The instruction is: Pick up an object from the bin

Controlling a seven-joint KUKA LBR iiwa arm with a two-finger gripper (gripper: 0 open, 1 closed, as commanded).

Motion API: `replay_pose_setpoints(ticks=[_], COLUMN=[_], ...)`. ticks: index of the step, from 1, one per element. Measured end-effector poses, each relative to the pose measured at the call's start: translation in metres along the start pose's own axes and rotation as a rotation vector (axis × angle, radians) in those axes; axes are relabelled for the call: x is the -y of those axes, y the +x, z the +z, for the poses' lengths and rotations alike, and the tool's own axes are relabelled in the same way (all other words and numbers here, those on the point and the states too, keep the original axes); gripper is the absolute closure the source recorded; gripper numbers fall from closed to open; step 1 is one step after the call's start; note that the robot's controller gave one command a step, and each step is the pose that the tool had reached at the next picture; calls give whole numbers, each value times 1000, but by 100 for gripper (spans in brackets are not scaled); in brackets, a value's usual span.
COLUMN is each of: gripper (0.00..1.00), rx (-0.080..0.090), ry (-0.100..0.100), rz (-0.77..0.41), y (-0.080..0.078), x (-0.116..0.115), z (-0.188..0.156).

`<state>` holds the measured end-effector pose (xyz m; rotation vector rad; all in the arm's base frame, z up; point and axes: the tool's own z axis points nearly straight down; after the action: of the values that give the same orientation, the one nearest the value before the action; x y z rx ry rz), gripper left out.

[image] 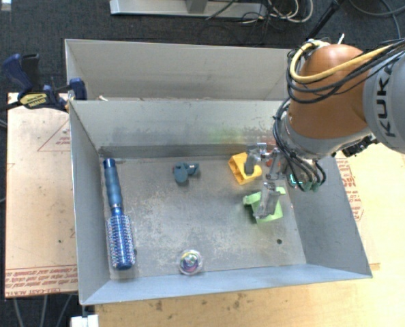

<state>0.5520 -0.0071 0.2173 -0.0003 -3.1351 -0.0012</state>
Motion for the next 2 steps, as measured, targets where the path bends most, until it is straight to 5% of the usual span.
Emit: replay_pose_setpoints(ticks=[1, 2], gripper=[0, 0], rx=[-1, 4], ry=[1, 0], rz=[-50, -30], y=[13, 4], x=[45, 81], z=[69, 151])
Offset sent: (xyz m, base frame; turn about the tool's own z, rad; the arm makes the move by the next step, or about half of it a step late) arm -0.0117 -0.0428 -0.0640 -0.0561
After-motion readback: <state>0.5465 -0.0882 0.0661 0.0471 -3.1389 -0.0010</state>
